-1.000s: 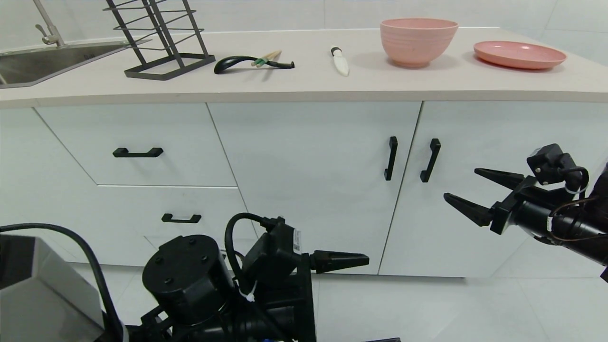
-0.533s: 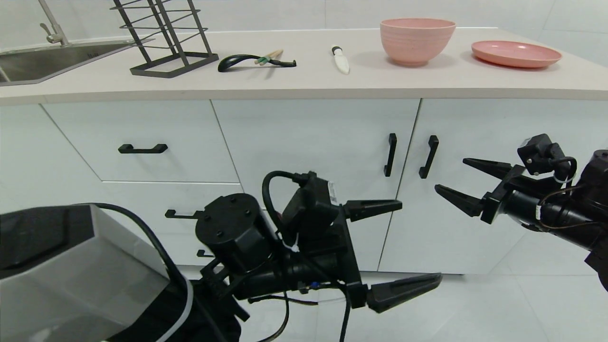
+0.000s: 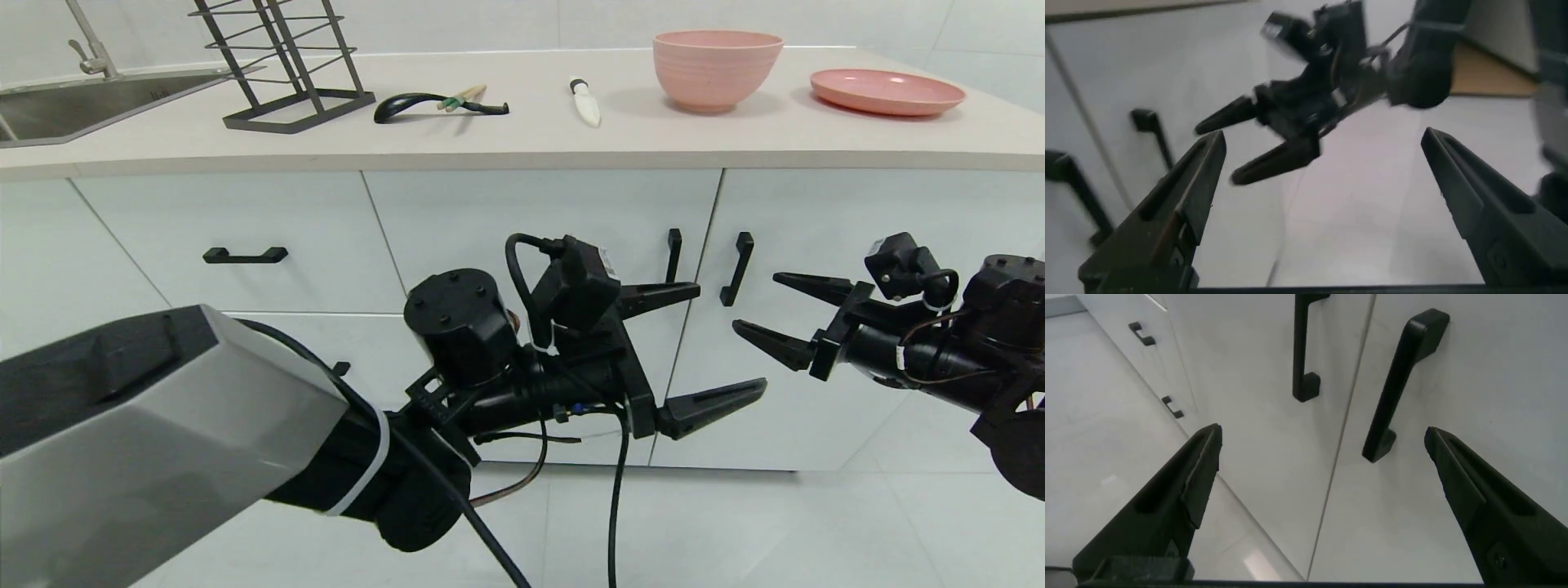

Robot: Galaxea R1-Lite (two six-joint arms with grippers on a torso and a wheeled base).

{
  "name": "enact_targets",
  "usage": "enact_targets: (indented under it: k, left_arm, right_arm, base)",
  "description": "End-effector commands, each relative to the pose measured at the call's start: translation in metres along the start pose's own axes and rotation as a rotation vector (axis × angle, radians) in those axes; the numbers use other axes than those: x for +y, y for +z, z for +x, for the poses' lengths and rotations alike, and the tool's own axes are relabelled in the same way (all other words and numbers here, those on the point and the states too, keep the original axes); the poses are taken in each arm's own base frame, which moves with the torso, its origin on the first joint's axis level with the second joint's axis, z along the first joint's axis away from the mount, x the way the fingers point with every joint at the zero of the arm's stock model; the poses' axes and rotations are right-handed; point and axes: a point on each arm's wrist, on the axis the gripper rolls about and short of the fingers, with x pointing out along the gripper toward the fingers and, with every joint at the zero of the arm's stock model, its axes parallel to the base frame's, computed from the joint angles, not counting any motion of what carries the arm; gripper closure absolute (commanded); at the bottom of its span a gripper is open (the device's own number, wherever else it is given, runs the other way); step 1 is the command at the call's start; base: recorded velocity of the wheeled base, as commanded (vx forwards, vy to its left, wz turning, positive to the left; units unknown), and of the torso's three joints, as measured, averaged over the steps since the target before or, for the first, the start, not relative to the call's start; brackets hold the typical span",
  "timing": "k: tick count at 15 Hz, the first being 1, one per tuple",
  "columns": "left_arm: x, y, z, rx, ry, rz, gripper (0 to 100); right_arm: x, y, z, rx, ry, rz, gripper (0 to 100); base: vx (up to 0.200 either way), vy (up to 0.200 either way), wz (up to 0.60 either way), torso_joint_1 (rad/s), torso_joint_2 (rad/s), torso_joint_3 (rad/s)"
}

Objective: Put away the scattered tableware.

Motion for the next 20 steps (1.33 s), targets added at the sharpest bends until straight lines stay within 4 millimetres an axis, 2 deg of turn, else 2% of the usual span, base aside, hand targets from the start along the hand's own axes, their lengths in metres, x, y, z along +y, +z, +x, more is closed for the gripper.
enact_targets:
  k: [1,5,9,12,17,19,20]
  left_arm:
    - [0.023,0.002,-0.003,0.027,0.044,0.066,0]
    - [0.030,-0.001,-0.001,0.100,0.027,0.062,0]
    - [0.053,0.011,0.022,0.006,0.033,0.022,0]
    - [0.052,0.009,0.025,0.039,0.032,-0.005,0]
    - [0.052,0.015,0.021,0.190,0.012,0.064,0]
    - [0.054,0.017,0.023,0.199,0.008,0.076,0]
    - [0.054,0.023,0.024,0.185,-0.048,0.075,0]
  right_arm:
    - [-0.002,-0.003,0.005,0.000,0.010,-0.003,0]
    - [0.000,-0.002,0.015,-0.020,0.038,-0.013,0]
    - [-0.002,0.000,0.019,-0.035,0.041,-0.023,0]
    - [-0.004,-0.002,0.022,-0.033,0.040,-0.022,0]
    - [-0.007,-0.007,0.029,-0.039,0.057,-0.023,0]
    - [-0.008,-0.008,0.030,-0.044,0.072,-0.024,0]
    - [-0.009,-0.008,0.032,-0.051,0.086,-0.028,0]
  base:
    - [0.000,0.000,0.00,0.000,0.00,0.000]
    - [0.000,0.000,0.00,0.000,0.00,0.000]
    - [0.000,0.000,0.00,0.000,0.00,0.000]
    - [0.000,0.000,0.00,0.000,0.00,0.000]
    - [0.000,0.000,0.00,0.000,0.00,0.000]
    - [0.000,0.000,0.00,0.000,0.00,0.000]
    - [0.000,0.000,0.00,0.000,0.00,0.000]
